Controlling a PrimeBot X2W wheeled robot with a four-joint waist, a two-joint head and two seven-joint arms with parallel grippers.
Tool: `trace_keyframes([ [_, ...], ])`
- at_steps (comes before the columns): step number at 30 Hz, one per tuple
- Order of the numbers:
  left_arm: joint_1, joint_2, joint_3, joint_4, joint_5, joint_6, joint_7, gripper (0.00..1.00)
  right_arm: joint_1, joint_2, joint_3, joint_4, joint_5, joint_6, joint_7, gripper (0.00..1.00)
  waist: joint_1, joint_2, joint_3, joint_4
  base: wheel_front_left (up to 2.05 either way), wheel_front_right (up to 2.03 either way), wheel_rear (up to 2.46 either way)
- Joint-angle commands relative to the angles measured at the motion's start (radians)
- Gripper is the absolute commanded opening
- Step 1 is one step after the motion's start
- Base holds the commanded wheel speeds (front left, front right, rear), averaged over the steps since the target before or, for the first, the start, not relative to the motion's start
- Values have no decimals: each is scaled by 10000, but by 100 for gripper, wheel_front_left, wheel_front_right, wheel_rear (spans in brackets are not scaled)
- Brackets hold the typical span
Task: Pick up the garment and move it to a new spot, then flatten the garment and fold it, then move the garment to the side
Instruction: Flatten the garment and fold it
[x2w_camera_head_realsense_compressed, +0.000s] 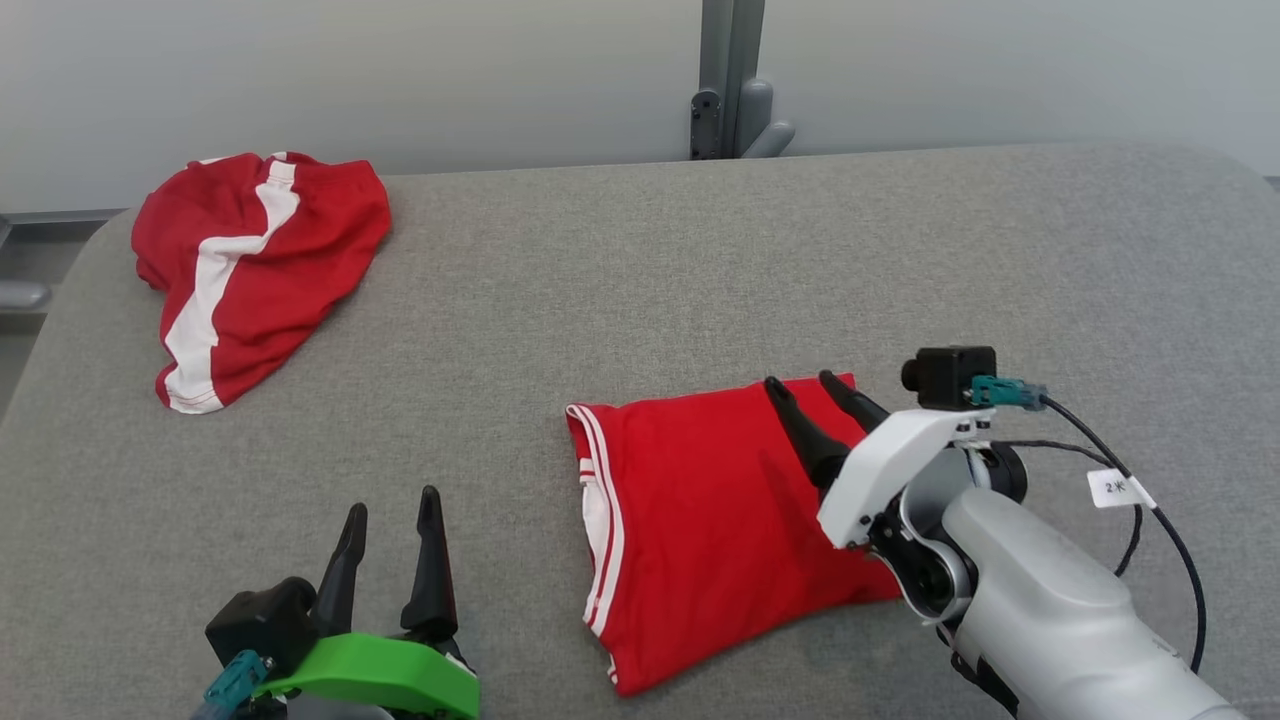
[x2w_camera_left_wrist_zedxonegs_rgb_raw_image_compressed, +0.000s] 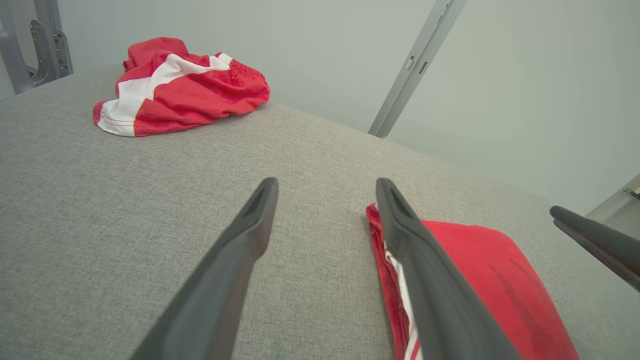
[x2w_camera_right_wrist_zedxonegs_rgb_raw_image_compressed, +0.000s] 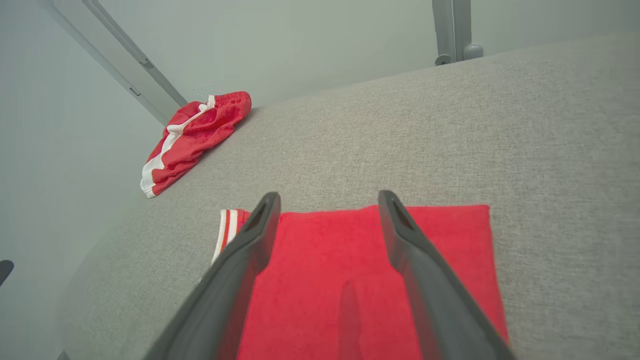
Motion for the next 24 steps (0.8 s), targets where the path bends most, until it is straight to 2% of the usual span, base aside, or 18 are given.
trace_keyframes([
  [1,62,70,33,-21,-8,41,10,100,238,-33,-49,-6,-13,3,-80,100,0,116,20,-52,0,0,0],
  [8,108,144,40,-118,11,95,18,100,898,-371,-559,23,-8,3,-459,100,0,116,34,-298,0,0,0],
  [14,208,193,61,-198,78,182,-17,100,1238,-915,-1161,-93,-597,1,-955,100,0,116,-28,-668,0,0,0],
  [20,305,254,157,-267,140,258,-66,100,1880,-1177,-2394,-674,-1817,3,-1295,100,0,116,-104,-1021,0,0,0],
  [24,357,347,231,-243,321,361,-91,100,2548,-1079,-3562,-1712,-3051,1,-1327,100,0,116,-114,-1151,0,0,0],
])
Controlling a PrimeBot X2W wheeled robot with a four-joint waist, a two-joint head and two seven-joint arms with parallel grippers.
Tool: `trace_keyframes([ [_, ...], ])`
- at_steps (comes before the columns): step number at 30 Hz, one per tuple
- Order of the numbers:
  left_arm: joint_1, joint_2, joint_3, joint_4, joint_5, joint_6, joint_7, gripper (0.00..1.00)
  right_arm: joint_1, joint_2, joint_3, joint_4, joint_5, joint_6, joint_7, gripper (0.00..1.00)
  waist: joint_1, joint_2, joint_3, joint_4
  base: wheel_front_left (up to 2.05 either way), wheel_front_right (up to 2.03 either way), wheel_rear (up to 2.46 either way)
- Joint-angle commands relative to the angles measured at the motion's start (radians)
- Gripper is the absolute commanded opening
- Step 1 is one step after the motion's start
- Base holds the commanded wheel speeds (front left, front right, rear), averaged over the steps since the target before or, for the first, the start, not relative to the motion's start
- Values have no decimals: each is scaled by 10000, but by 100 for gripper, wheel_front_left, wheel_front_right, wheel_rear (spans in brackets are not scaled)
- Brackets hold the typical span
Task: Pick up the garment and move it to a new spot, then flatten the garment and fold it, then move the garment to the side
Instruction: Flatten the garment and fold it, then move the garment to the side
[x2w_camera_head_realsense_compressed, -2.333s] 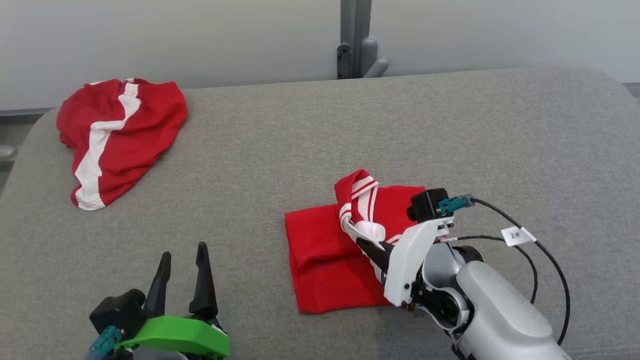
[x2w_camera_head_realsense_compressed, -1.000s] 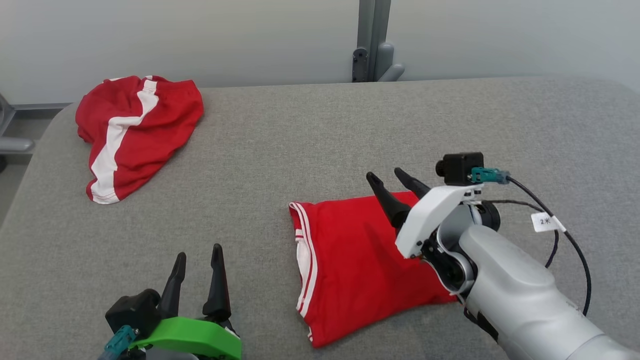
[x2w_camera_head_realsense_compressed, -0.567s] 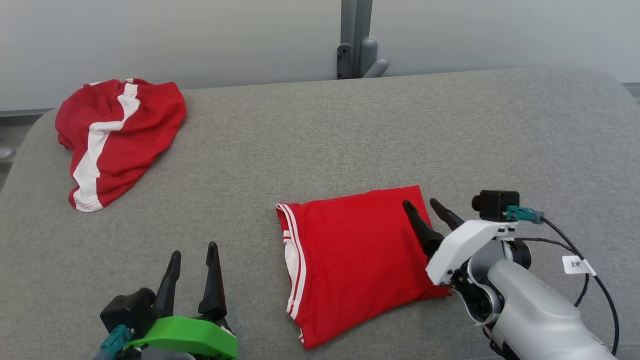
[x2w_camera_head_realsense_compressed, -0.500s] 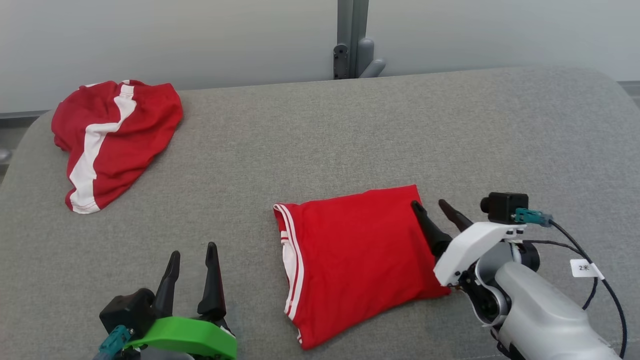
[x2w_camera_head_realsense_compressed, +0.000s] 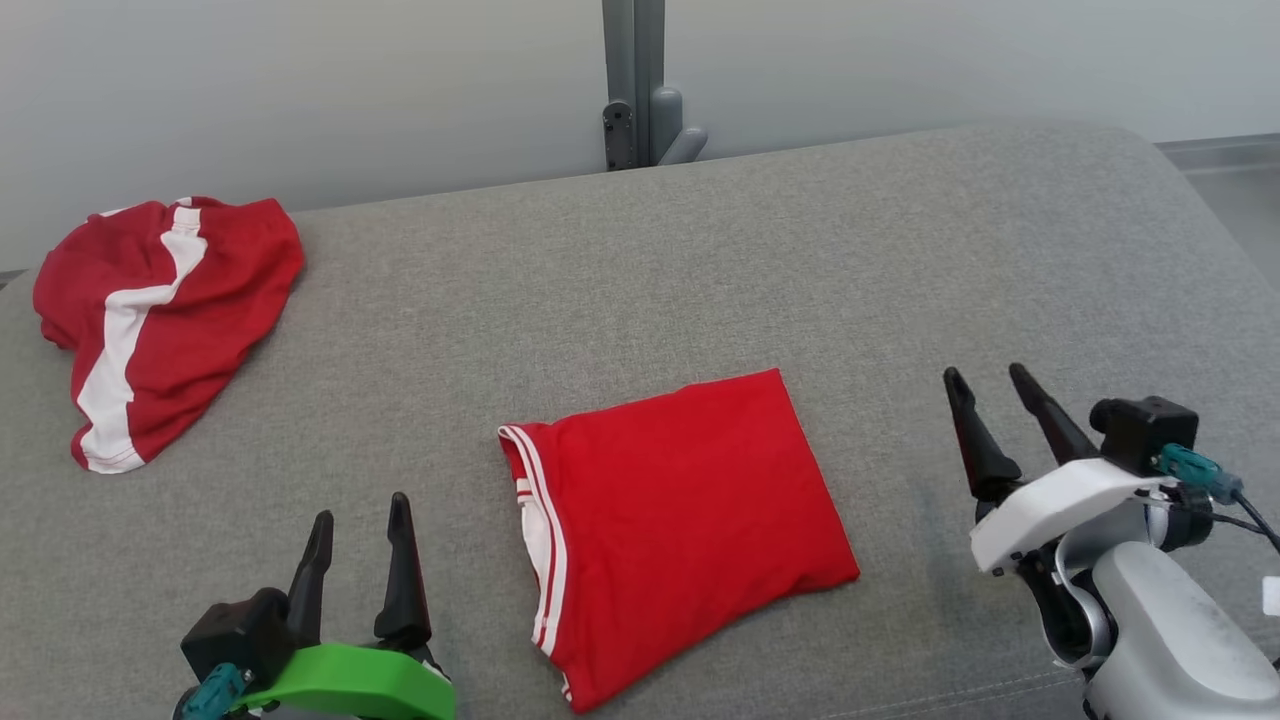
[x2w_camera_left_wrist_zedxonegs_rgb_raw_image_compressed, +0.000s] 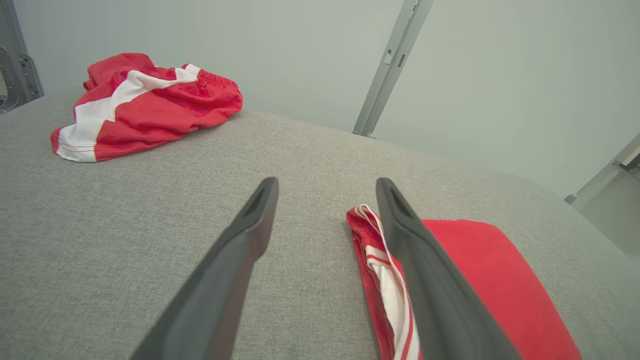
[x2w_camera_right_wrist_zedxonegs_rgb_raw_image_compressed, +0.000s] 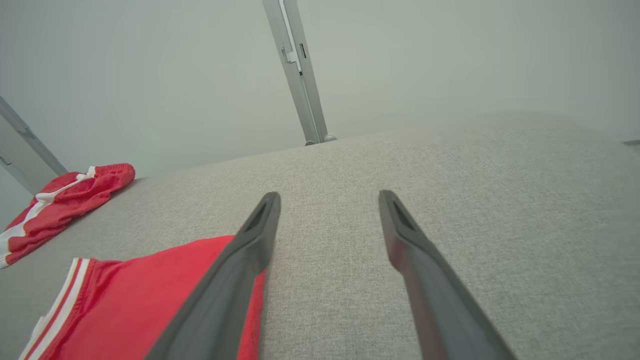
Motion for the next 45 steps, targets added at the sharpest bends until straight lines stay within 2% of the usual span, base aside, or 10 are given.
trace_keyframes([
  [1,155,115,60,19,133,67,-56,100,300,104,-315,-380,-398,1,-39,100,0,116,-20,-53,0,0,0],
  [8,442,107,316,2,418,188,-115,100,2059,1174,-2086,-2869,-2458,-1,-38,100,0,116,-143,6,0,0,0],
  [12,643,123,360,-86,696,224,-116,100,2852,1723,-2543,-3877,-3167,-1,109,100,0,116,-259,108,0,0,0],
  [17,730,218,348,-21,1033,203,-126,100,3490,2104,-2804,-4656,-3640,-1,323,100,0,116,-342,221,0,0,0],
  [27,755,101,511,86,1179,-6,-132,100,3791,2291,-2845,-5082,-3915,-1,608,100,0,116,-395,256,0,0,0],
  [39,781,-7,515,108,1446,-142,-126,100,3598,2308,-3017,-4992,-3963,-1,1064,100,0,116,-476,445,0,0,0],
  [45,537,8,470,237,1505,-260,-125,100,3007,1797,-2952,-4278,-3692,-1,2119,100,0,116,-430,766,0,0,0],
])
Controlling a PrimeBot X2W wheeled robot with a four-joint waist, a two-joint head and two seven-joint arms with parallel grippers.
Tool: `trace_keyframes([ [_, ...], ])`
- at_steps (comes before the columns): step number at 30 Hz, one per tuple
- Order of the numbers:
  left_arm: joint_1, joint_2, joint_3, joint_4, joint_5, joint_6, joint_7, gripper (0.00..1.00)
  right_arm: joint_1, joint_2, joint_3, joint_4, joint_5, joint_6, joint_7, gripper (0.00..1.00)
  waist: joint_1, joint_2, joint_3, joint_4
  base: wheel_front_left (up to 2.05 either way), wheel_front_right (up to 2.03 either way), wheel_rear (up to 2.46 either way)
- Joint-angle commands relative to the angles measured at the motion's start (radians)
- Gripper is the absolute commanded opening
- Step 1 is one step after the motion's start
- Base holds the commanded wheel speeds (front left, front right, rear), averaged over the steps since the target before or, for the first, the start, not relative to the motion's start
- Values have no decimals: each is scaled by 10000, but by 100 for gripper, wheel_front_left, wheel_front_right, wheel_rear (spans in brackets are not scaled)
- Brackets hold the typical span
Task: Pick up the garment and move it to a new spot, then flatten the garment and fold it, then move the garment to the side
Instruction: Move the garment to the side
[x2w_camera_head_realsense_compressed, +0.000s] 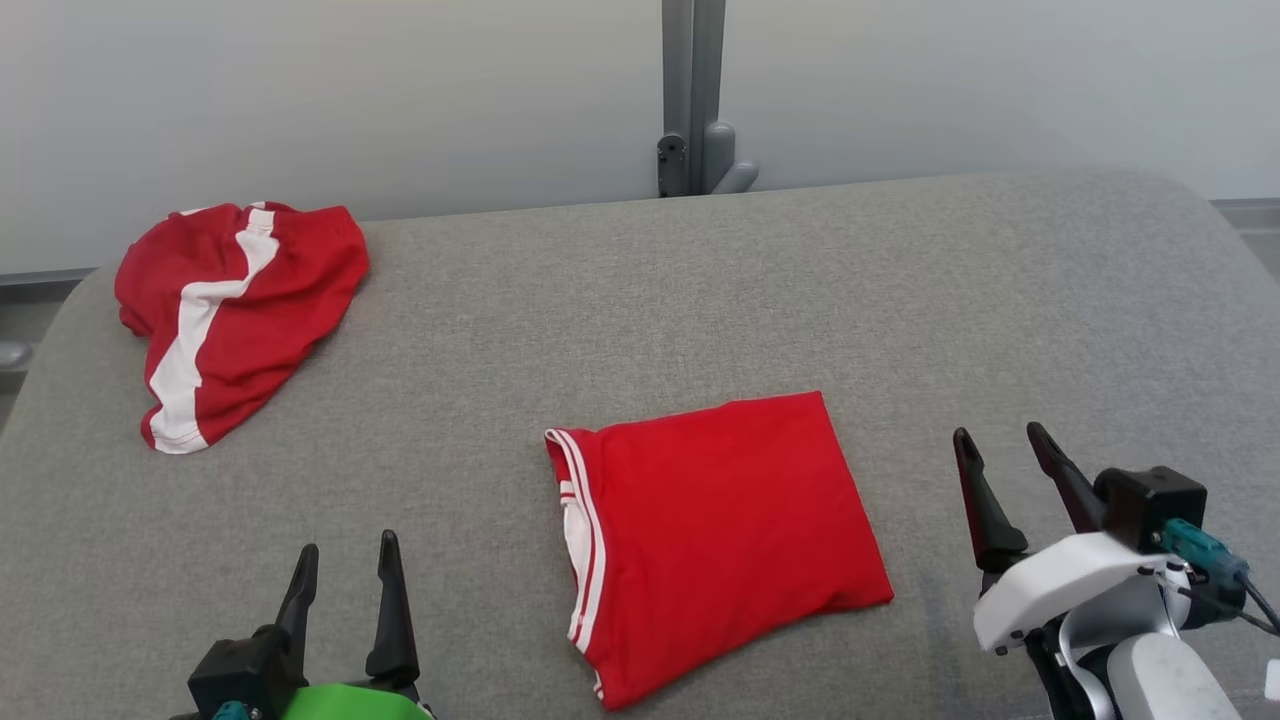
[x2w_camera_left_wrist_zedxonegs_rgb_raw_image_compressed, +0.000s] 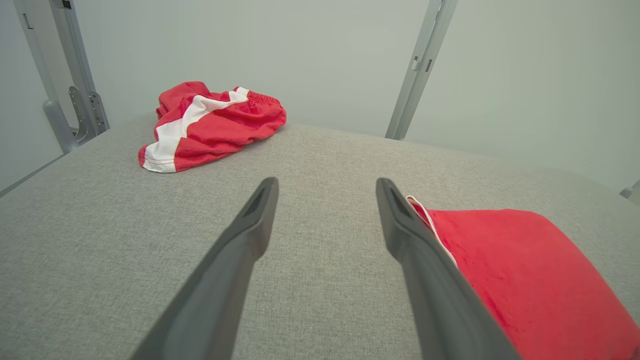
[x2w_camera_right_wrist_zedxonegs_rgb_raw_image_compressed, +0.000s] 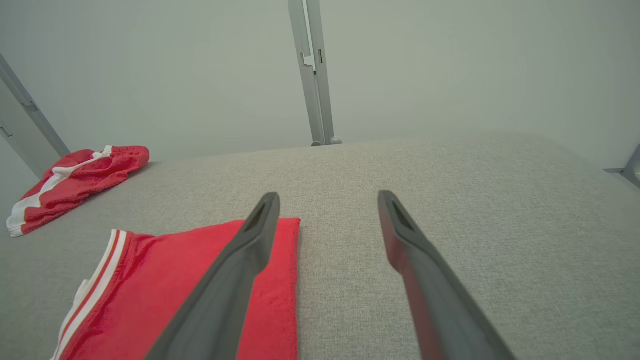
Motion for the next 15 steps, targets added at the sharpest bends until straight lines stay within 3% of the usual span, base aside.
trace_keyframes([
  [1,-157,4,-20,51,158,-48,-27,100,-292,-242,108,294,160,-1,342,100,0,116,46,199,0,0,0],
  [9,-264,-149,-122,201,232,-172,-28,100,-1591,-1066,875,2066,1917,-2,2469,100,0,116,231,898,0,0,0],
  [15,-389,-234,-138,270,284,-247,-28,100,-2374,-1627,1454,2980,2721,-2,3423,100,0,116,446,1364,0,0,0],
])
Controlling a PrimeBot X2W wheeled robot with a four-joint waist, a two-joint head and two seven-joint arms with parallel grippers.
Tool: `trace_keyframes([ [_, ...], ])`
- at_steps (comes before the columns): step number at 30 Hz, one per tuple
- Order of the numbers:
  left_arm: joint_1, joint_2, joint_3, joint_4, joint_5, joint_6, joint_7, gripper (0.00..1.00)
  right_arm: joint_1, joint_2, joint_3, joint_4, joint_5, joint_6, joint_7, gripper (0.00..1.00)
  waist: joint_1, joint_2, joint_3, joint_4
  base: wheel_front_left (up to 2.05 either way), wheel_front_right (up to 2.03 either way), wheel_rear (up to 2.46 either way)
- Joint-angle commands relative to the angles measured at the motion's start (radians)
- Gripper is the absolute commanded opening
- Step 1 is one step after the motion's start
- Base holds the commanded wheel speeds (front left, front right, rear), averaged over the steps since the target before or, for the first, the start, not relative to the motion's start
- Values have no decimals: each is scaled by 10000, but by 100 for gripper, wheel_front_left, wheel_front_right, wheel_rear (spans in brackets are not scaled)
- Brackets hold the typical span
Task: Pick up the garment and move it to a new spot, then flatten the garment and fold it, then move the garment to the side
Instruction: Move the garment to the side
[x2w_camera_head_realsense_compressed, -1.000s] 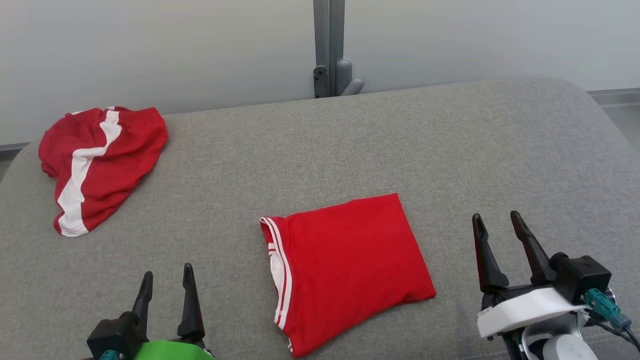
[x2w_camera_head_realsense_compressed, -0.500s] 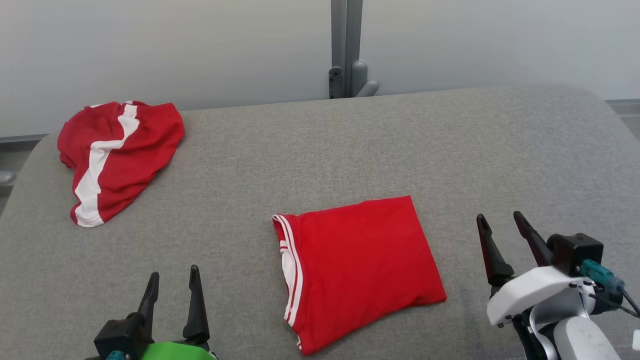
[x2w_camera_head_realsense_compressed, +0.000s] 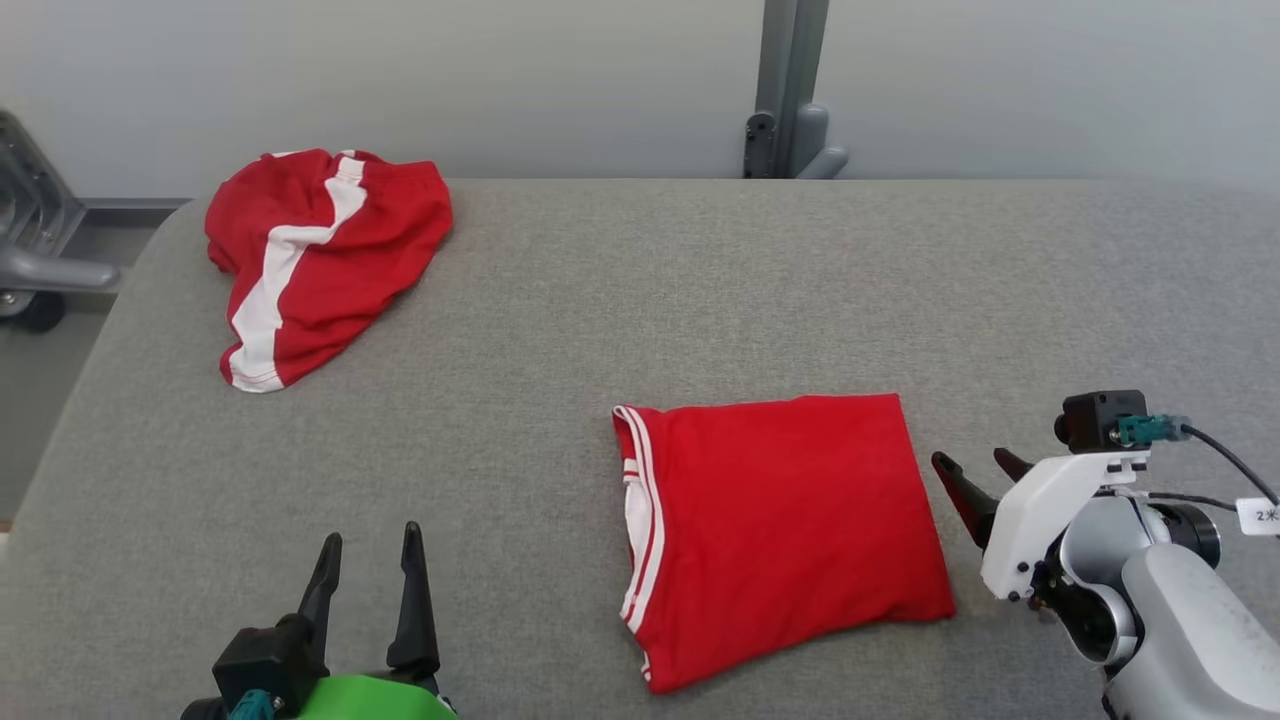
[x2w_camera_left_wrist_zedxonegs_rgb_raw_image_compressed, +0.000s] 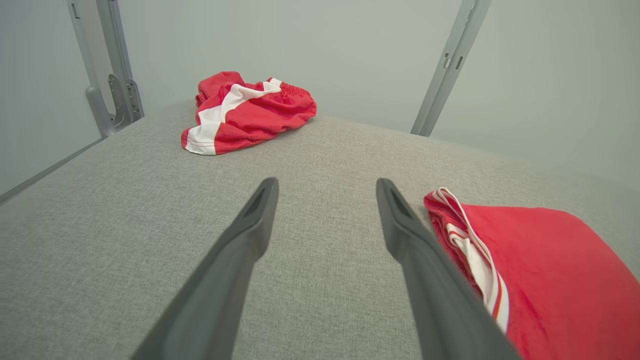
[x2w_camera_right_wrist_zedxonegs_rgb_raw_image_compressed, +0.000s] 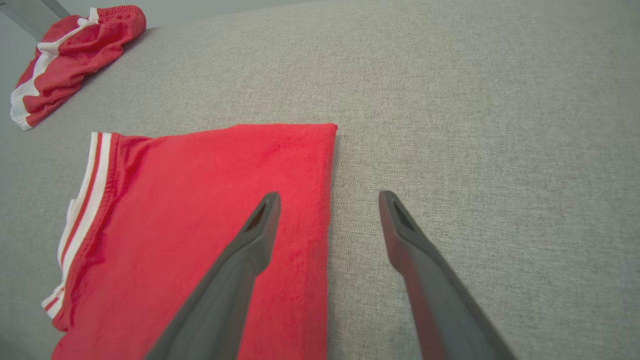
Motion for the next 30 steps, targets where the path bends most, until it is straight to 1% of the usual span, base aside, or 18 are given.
trace_keyframes([
  [1,-191,-26,14,16,68,-30,-26,100,-176,-105,64,109,160,-8,88,100,0,116,211,320,0,0,0],
  [6,-297,-56,73,64,163,-107,-26,100,-723,-505,574,935,749,-6,706,100,0,116,418,722,0,0,0],
  [10,-397,-103,70,78,240,-159,-26,100,-1005,-663,787,1692,1104,-6,827,100,0,116,570,1017,0,0,0],
  [15,-428,-134,130,69,319,-178,-26,100,-1241,-691,1082,2467,1604,-6,876,100,0,116,726,1265,0,0,0],
  [19,-423,-168,181,62,371,-186,-26,100,-1378,-728,1470,2713,2096,-6,871,100,0,116,827,1312,0,0,0],
  [20,-420,-172,191,65,393,-170,-26,100,-1420,-737,1570,2753,2192,-6,847,63,0,116,848,1307,0,0,0],
  [21,-422,-176,202,64,403,-159,-26,100,-1469,-754,1664,2788,2290,-6,831,33,0,116,868,1298,0,0,0],
  [23,-430,-186,219,55,431,-153,-26,100,-1572,-805,1861,2855,2435,-6,777,9,0,116,903,1272,0,0,0],
  [24,-443,-195,217,56,451,-158,-26,100,-1633,-835,1954,2887,2514,-6,715,0,0,116,917,1254,0,0,0],
  [30,-538,-251,245,2,531,-217,-26,100,-2136,-1121,2173,3141,2685,-17,130,0,0,116,1019,991,0,0,0],
])
